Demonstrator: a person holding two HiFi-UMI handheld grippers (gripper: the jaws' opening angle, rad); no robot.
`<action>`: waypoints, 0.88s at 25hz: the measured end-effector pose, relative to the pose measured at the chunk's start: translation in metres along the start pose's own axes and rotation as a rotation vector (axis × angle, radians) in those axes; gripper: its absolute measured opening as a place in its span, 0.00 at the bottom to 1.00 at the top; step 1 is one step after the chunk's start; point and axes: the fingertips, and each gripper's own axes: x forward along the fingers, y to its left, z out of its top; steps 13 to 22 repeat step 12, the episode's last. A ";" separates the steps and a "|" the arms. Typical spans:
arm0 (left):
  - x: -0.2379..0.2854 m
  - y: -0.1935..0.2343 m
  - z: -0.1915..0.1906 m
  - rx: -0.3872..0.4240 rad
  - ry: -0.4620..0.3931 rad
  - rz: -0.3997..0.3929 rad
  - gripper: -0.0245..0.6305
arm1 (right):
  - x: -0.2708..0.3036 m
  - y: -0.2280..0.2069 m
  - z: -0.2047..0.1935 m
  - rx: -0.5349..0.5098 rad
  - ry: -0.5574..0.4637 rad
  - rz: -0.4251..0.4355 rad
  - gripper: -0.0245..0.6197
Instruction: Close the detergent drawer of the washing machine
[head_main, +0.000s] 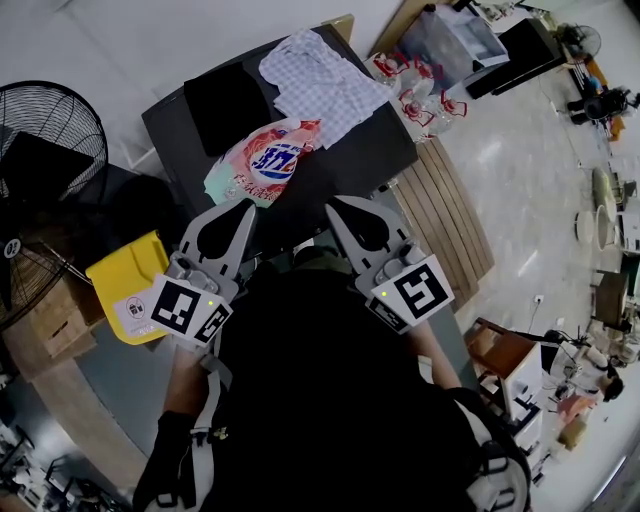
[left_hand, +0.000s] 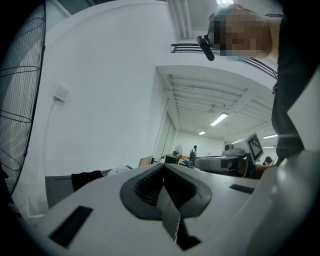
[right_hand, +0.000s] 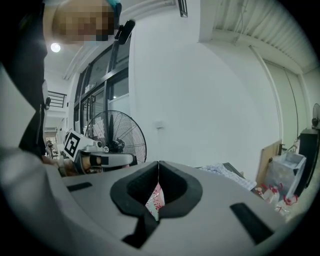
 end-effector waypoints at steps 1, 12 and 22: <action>0.000 0.001 0.000 -0.007 -0.002 -0.003 0.05 | 0.001 0.000 0.000 0.001 0.001 0.002 0.06; -0.006 0.012 0.005 -0.022 -0.026 0.004 0.05 | 0.011 -0.001 -0.001 0.005 -0.001 0.018 0.06; -0.006 0.012 0.005 -0.022 -0.026 0.004 0.05 | 0.011 -0.001 -0.001 0.005 -0.001 0.018 0.06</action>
